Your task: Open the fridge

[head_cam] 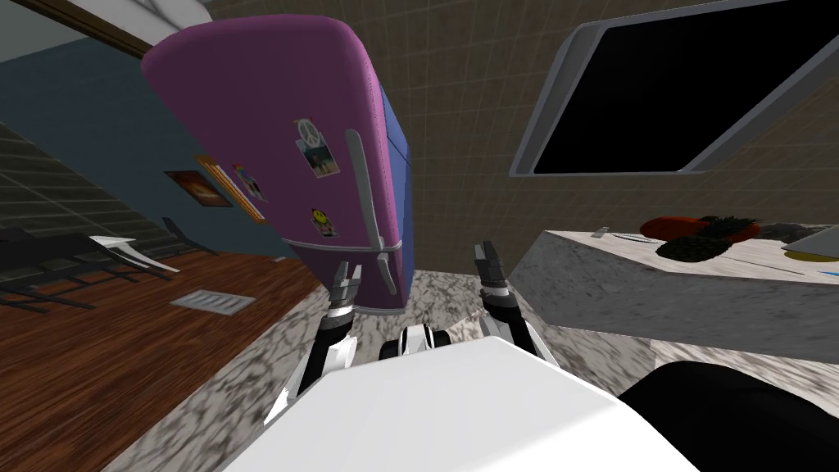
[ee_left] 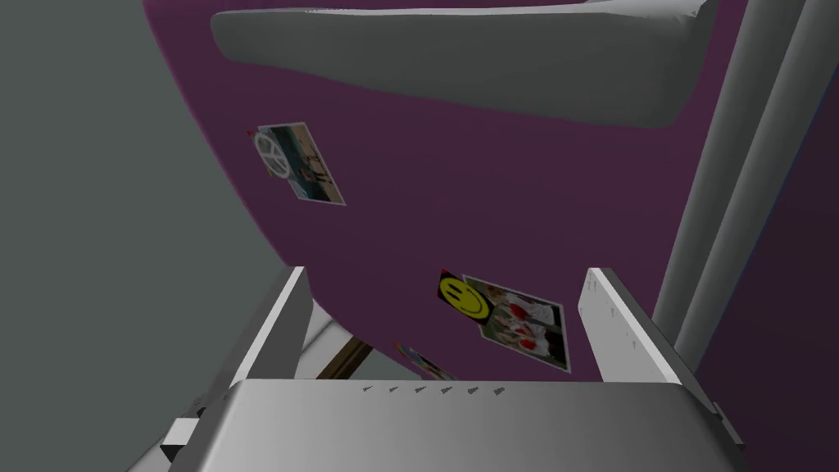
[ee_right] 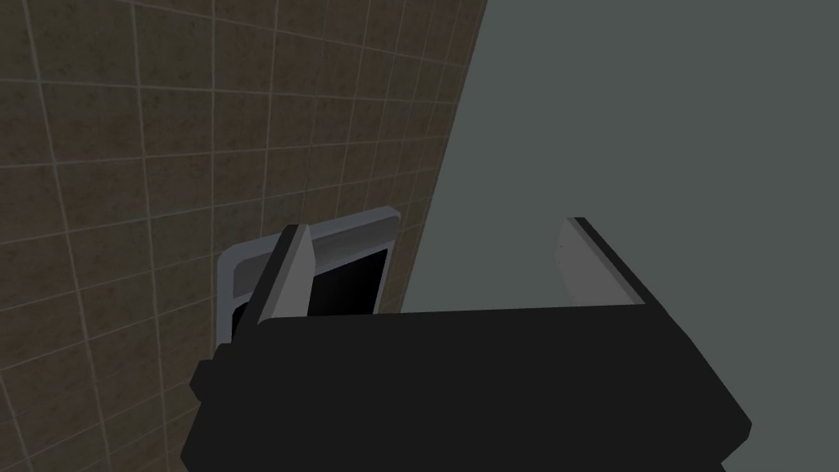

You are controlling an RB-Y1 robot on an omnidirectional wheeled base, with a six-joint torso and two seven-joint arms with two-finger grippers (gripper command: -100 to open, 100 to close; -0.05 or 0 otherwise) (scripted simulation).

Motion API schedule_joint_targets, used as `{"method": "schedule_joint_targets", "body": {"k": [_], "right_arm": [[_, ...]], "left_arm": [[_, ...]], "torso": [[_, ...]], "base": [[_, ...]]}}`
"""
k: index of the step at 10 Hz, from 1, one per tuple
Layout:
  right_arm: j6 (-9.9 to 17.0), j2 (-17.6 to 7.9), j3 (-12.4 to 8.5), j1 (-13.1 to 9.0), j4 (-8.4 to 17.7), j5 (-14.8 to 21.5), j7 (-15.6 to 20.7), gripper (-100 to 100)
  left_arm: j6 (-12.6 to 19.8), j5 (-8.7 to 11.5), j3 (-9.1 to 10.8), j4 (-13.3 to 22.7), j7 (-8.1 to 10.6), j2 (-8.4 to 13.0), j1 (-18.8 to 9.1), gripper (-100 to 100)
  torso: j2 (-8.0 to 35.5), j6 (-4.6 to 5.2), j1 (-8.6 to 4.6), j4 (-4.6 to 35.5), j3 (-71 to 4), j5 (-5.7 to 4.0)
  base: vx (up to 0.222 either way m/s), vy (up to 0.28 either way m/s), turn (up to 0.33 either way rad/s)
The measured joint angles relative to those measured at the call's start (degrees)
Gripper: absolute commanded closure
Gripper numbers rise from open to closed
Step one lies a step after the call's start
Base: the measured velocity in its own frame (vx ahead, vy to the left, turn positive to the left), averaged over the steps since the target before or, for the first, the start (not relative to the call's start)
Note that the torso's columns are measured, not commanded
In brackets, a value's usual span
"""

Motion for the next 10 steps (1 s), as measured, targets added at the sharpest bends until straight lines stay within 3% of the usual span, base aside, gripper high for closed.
{"method": "schedule_joint_targets", "body": {"k": [10], "right_arm": [[0.0, 0.0, 0.0, 0.0, 0.0, 0.0, 0.0, 0]], "left_arm": [[-7.3, -0.8, -2.55, 11.9, -1.27, -0.8, -3.9, -100]], "torso": [[0.0, 0.00, 0.01, 0.0, 0.0, 0.01]], "base": [[0.083, 0.016, -0.049]]}}
